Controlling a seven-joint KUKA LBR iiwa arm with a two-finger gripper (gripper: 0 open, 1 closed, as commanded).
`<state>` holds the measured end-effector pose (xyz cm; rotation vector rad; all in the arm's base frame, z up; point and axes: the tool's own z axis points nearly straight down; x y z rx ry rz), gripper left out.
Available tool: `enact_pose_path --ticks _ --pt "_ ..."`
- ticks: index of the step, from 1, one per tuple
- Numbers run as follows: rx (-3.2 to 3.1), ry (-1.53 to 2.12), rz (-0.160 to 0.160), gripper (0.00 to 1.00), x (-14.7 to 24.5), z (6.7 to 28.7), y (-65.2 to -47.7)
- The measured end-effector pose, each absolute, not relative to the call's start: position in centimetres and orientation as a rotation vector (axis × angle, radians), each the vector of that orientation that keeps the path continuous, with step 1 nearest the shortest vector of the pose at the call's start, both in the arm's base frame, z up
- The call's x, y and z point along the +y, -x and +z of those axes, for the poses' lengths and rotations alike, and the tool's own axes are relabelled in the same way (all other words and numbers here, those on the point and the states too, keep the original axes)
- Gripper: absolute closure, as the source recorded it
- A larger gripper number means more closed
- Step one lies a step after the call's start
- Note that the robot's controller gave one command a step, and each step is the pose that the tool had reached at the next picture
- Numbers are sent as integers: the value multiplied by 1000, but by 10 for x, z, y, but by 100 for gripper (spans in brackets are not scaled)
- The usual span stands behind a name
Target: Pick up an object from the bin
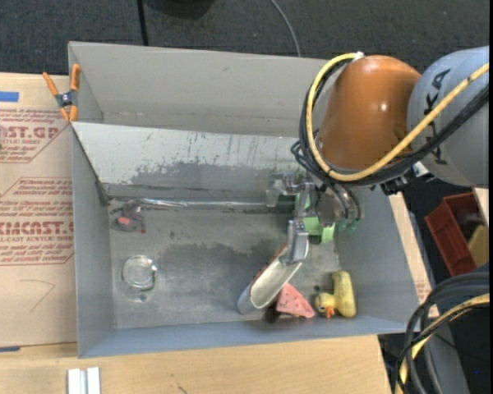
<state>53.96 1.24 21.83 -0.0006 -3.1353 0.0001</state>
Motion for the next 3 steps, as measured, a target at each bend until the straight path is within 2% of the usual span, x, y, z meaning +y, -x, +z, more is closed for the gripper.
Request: enact_pose_path --ticks 1,2,3 --pt "-3143 1 0 0 12 223 -541" --pt "-3147 -110 0 0 13 201 -537" --pt "-3139 -247 1 0 26 149 -522"
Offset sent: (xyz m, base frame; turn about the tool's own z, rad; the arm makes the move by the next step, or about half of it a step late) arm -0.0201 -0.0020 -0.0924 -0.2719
